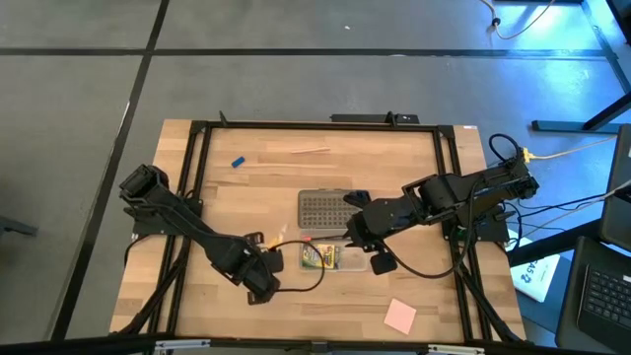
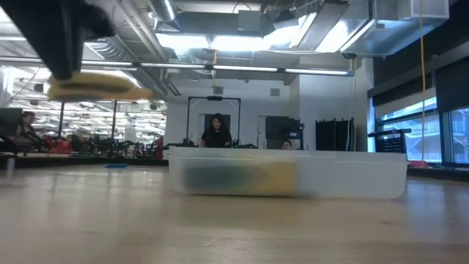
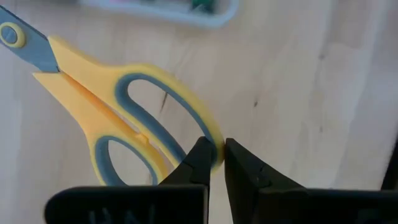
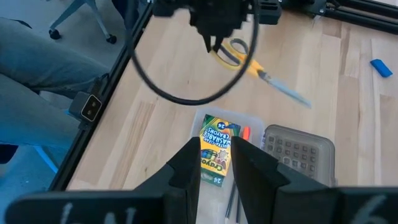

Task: Pack school essentials
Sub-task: Put the yellow scissors into the transparent supply box

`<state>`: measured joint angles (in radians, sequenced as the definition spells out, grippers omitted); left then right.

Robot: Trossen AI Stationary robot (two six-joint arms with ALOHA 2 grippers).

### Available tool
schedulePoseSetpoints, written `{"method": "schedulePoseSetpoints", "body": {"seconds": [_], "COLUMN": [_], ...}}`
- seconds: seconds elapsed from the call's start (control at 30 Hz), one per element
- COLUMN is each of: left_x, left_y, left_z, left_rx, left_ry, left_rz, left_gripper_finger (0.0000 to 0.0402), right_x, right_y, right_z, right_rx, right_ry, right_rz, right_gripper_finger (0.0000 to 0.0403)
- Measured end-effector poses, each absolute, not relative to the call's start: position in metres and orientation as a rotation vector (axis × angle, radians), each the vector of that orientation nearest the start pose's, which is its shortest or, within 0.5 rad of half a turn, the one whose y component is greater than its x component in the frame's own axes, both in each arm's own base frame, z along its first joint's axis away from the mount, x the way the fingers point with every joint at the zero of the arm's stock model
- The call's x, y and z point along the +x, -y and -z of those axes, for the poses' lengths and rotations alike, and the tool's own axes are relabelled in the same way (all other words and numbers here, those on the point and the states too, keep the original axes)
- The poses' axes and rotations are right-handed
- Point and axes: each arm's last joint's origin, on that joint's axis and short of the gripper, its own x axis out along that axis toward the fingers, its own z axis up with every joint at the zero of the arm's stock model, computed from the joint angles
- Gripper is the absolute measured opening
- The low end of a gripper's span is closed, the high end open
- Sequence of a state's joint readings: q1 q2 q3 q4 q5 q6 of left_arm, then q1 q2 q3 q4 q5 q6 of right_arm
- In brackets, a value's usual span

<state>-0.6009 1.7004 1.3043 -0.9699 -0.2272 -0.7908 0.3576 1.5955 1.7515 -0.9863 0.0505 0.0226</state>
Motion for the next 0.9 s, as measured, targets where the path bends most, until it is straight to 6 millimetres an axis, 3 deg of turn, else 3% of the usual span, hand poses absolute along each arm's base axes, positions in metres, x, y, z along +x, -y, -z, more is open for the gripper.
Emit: {"method": "schedulePoseSetpoints", "body": {"seconds": [0.57,0.9], "left_x": [0.304,0.329], "left_y": [0.155,0.126], "left_z": [-0.234,-0.226], "left_rx": [0.333,0.463], "left_ry": [-1.160,-1.103], "left_rz": [0.285,0.386], "left_gripper_finger": [0.0016,0.0016], "right_x": [0.303,0.303], "right_y": [-0.112,-0.112], "right_z": [-0.392,-0.392], "right_rx": [-0.150,-0.152], "right_ry": [-0.839,-0.838], "right_rz": [-0.278,-0.278], "right_gripper_finger": [0.0092,0.0092]}}
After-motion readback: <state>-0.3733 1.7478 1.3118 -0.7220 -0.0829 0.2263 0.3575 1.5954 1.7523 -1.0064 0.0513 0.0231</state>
